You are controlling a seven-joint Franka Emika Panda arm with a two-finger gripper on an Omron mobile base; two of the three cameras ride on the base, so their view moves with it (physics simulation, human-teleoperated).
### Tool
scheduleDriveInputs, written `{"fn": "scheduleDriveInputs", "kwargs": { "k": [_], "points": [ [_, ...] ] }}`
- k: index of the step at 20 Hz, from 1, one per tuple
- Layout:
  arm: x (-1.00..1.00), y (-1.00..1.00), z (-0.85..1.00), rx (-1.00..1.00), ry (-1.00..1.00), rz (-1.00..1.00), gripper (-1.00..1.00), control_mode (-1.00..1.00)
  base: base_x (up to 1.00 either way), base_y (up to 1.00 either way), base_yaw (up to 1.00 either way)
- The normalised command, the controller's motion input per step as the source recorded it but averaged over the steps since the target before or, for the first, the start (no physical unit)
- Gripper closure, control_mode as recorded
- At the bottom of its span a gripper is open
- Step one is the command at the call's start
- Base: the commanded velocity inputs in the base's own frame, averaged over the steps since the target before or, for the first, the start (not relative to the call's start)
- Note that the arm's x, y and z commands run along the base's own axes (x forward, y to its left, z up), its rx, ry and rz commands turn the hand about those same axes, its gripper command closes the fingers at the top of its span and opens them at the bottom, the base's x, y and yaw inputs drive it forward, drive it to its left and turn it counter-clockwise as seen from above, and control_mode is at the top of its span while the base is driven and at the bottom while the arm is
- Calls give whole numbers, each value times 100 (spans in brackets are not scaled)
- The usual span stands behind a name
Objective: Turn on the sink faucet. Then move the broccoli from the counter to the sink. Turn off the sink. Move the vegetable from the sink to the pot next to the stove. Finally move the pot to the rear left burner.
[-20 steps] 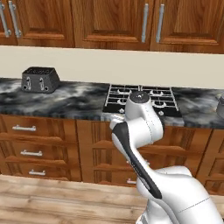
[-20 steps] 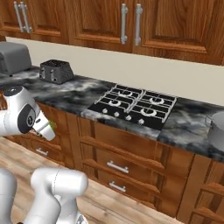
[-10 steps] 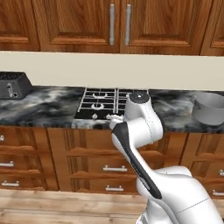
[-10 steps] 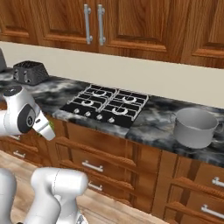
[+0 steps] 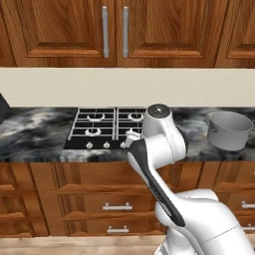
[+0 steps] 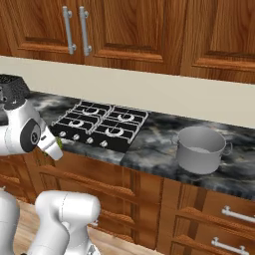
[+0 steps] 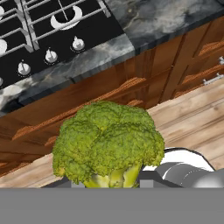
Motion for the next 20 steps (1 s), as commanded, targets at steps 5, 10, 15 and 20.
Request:
{"fn": "scheduleDriveInputs", "kwargs": {
  "k": [5,10,15,20],
  "points": [
    [0,0,0,0,0,0,100,100,53,-28,-18],
    [0,0,0,0,0,0,100,100,56,-23,-20],
    [0,0,0,0,0,0,100,100,44,-21,-22],
    [0,0,0,0,0,0,100,100,19,-9,-27]
  ]
}}
